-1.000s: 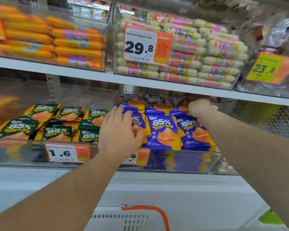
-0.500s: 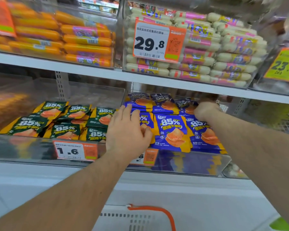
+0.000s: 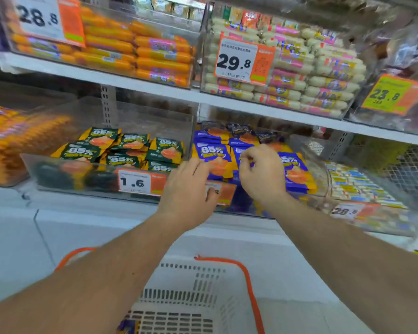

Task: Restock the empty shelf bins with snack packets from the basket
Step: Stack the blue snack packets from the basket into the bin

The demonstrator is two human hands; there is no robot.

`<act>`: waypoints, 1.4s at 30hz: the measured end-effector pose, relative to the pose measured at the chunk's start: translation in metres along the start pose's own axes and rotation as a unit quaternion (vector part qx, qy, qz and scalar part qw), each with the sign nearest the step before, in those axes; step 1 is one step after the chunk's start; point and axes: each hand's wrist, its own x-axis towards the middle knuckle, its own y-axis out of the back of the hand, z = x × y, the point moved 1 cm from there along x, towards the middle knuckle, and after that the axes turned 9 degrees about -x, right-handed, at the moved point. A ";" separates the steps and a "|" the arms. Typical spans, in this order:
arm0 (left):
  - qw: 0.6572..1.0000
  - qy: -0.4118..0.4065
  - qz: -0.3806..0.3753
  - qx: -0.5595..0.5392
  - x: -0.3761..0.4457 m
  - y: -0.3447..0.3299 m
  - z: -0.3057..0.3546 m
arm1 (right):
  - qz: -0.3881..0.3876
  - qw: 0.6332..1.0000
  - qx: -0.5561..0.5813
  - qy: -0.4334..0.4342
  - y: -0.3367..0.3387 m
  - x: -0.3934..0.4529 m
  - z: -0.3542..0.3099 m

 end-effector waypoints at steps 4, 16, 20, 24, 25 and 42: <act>0.984 0.118 -0.101 -0.090 -0.059 0.011 -0.022 | 0.036 0.992 0.122 -0.009 -0.029 -0.067 -0.062; 0.854 0.436 -0.279 -0.054 -0.234 0.024 -0.150 | -0.606 0.736 0.152 -0.262 -0.182 -0.311 -0.141; 0.823 0.511 -0.243 -0.057 -0.254 0.021 -0.179 | -0.648 0.602 0.160 -0.438 -0.220 -0.356 -0.164; 0.807 0.549 -0.209 -0.053 -0.263 0.021 -0.198 | -0.612 0.550 0.201 -0.531 -0.244 -0.389 -0.178; 0.806 0.551 -0.211 -0.055 -0.264 0.020 -0.199 | -0.596 0.547 0.204 -0.551 -0.249 -0.393 -0.183; 0.794 0.524 -0.306 -0.040 -0.234 0.014 -0.161 | -0.610 0.729 0.192 -0.244 -0.173 -0.274 -0.138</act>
